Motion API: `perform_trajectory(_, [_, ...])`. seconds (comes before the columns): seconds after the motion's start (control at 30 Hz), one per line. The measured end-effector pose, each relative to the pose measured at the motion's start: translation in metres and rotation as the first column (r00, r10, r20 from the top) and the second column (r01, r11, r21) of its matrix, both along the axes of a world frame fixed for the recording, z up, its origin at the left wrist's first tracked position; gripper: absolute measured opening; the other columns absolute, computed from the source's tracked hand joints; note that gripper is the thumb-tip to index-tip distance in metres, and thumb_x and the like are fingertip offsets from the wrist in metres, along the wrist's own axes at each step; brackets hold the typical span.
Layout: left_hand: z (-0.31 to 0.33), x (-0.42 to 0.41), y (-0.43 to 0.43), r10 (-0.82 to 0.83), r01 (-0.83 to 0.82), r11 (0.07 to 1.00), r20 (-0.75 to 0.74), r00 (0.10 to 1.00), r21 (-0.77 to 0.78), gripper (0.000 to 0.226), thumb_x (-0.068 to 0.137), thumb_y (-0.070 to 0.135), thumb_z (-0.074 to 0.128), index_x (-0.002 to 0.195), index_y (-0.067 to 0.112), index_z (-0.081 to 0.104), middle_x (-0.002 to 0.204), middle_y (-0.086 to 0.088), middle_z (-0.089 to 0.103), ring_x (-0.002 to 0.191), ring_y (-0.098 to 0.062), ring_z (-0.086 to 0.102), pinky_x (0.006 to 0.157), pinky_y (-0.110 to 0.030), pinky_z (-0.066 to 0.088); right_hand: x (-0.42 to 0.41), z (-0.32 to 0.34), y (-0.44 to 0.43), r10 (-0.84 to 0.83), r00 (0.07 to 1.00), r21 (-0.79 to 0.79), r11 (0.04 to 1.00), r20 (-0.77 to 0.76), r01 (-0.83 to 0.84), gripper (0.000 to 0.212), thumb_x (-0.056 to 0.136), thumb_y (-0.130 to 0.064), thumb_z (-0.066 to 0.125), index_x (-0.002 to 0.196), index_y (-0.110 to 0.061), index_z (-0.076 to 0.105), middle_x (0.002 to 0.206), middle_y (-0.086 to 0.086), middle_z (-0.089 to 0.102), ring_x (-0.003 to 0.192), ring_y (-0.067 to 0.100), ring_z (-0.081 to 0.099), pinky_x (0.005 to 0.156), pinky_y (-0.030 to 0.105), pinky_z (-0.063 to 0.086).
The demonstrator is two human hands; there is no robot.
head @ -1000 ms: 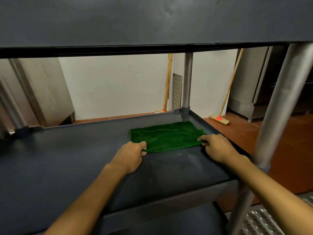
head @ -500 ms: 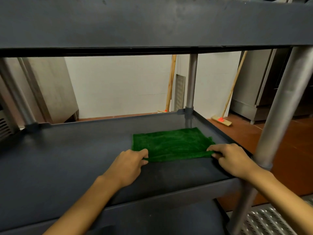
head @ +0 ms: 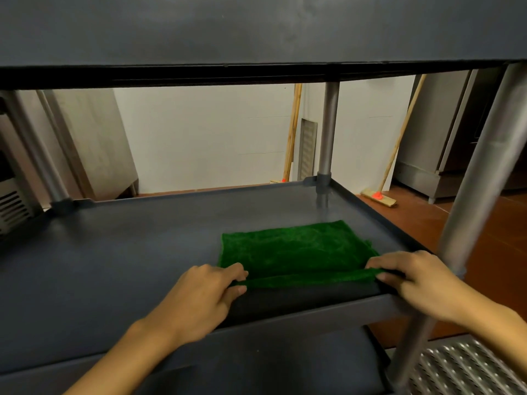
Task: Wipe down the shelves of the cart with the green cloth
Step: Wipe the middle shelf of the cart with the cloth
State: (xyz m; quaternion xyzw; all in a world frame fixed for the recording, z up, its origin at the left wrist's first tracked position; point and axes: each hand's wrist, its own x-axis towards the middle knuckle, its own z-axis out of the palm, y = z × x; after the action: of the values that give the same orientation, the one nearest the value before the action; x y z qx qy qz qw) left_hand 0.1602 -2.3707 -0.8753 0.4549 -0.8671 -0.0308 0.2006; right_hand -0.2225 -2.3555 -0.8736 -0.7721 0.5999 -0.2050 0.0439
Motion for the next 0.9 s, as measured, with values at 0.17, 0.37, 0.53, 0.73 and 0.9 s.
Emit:
perform_trajectory(0.17, [0.008,0.006,0.013,0.004,-0.004,0.998,-0.006,1.0,0.063,0.014,0.097,0.044,0.055,0.085,0.037,0.052,0.073,0.016,0.063,0.072,-0.007,0.061,0.066,-0.025,0.046,-0.002,0.006,0.013,0.034,0.999,0.013,0.999,0.016,-0.034,0.03,0.089,-0.013,0.069,0.113,-0.03,0.073,0.114,-0.02,0.069,0.111,0.0,0.062,0.094,0.016,0.044])
perform_trajectory(0.37, [0.015,0.008,0.026,-0.018,0.014,0.995,0.039,0.999,0.1,0.022,0.099,0.046,0.048,0.078,0.047,0.04,0.077,0.013,0.058,0.076,-0.008,0.056,0.073,-0.034,0.046,-0.001,0.016,0.025,0.077,0.997,0.063,0.995,0.001,-0.076,0.029,0.09,-0.015,0.068,0.113,-0.033,0.072,0.112,-0.024,0.067,0.109,-0.005,0.06,0.089,0.006,0.04])
perform_trajectory(0.53, [0.022,0.011,0.037,-0.057,0.052,0.992,0.043,0.997,0.118,0.017,0.1,0.047,0.043,0.087,0.036,0.046,0.08,0.011,0.06,0.076,-0.008,0.058,0.073,-0.035,0.047,0.002,0.022,0.034,0.108,0.994,0.084,0.991,-0.004,-0.107,0.028,0.09,-0.016,0.068,0.112,-0.034,0.072,0.106,-0.023,0.068,0.102,-0.006,0.061,0.086,0.001,0.037])
perform_trajectory(0.73, [0.024,0.012,0.041,-0.109,0.112,0.987,-0.026,0.994,0.116,0.025,0.099,0.048,0.044,0.078,0.033,0.044,0.07,0.008,0.056,0.067,-0.009,0.055,0.065,-0.034,0.044,0.003,0.022,0.03,0.128,0.991,0.088,0.987,0.05,-0.132,0.027,0.089,-0.015,0.069,0.105,-0.037,0.073,0.099,-0.02,0.069,0.096,-0.009,0.059,0.084,0.01,0.041])
perform_trajectory(0.9, [0.021,0.013,0.035,-0.136,0.143,0.984,-0.077,0.988,0.102,0.029,0.099,0.052,0.04,0.079,0.033,0.047,0.068,0.009,0.054,0.063,-0.008,0.055,0.061,-0.03,0.043,-0.001,0.021,0.028,0.148,0.982,0.109,0.981,0.118,-0.161,0.03,0.089,-0.013,0.069,0.099,-0.041,0.073,0.095,-0.02,0.069,0.093,-0.002,0.063,0.083,0.02,0.045])
